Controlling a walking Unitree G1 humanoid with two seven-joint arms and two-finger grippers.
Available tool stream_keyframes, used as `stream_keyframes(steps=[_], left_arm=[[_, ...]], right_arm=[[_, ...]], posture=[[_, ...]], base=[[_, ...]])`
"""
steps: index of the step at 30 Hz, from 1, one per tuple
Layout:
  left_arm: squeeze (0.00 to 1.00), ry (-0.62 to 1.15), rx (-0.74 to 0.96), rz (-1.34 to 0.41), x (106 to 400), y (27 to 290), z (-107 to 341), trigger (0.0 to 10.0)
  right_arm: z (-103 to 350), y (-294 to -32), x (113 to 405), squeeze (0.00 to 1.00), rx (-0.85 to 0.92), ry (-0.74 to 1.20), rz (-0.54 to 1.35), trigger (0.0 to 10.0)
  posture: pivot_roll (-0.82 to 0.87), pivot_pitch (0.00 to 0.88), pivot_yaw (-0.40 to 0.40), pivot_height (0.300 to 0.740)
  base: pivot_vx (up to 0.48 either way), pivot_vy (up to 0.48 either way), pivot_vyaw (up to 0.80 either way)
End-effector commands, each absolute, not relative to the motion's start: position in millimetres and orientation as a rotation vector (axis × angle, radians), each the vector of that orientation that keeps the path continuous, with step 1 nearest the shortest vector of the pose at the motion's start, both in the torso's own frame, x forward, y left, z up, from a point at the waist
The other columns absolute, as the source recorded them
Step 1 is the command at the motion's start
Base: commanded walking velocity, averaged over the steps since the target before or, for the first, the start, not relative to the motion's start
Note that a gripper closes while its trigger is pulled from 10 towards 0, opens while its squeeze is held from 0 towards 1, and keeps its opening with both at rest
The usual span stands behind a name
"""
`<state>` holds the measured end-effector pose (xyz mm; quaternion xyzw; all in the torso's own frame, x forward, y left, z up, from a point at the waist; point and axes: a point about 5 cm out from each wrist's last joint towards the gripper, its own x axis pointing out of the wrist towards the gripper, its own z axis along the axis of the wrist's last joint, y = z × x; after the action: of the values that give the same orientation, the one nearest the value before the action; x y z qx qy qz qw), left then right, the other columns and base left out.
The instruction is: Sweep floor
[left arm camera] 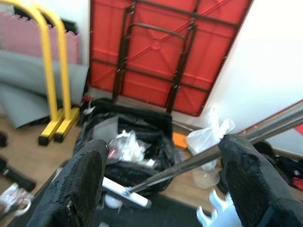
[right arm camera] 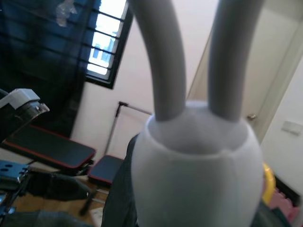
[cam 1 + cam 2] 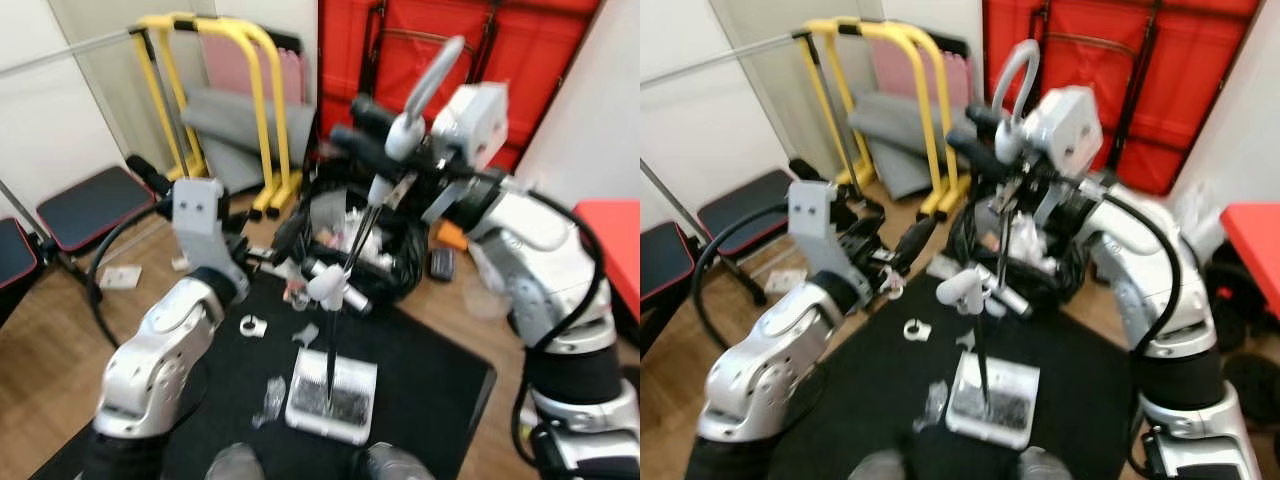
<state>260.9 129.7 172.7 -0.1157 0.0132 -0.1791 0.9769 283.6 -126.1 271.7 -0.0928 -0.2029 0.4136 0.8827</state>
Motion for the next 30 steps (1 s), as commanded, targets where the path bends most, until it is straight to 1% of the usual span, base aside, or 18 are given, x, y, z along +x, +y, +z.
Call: stream_keyframes(steps=[1, 8, 14, 17, 21, 30], left_arm=[[0.0, 0.026, -0.229, -0.395, 261.0, 127.3, 176.2, 10.0], [0.0, 0.033, -0.234, -0.392, 257.6, 128.8, 178.9, 10.0], [0.0, 0.041, -0.24, -0.383, 256.9, 129.8, 179.3, 10.0], [0.0, 0.071, -0.239, -0.386, 257.1, 129.1, 177.2, 10.0], [0.0, 0.054, -0.245, -0.366, 258.0, 129.5, 178.3, 10.0], [0.0, 0.049, -0.239, -0.359, 257.9, 129.9, 179.1, 10.0]], right_arm=[[282.0, -129.1, 280.0, 0.0, -0.191, -0.495, 0.871, 10.0], [282.3, -132.4, 281.7, 0.0, -0.202, -0.507, 0.892, 10.0], [281.6, -131.5, 281.3, 0.0, -0.201, -0.509, 0.899, 10.0], [280.1, -131.6, 281.5, 0.0, -0.202, -0.508, 0.902, 10.0], [280.4, -131.6, 280.8, 0.0, -0.205, -0.509, 0.903, 10.0], [281.5, -133.8, 282.3, 0.0, -0.232, -0.548, 0.867, 10.0]], posture=[[0.07, 0.09, -0.014, 0.74], [0.08, 0.118, -0.017, 0.74], [0.08, 0.121, -0.02, 0.74], [0.08, 0.124, -0.021, 0.74], [0.08, 0.123, -0.023, 0.74], [0.08, 0.12, -0.026, 0.74]], base=[[0.0, 0.0, 0.0], [0.0, 0.0, 0.0], [0.0, 0.0, 0.0], [0.0, 0.48, 0.0], [0.0, 0.48, 0.0], [0.0, 0.0, 0.0]])
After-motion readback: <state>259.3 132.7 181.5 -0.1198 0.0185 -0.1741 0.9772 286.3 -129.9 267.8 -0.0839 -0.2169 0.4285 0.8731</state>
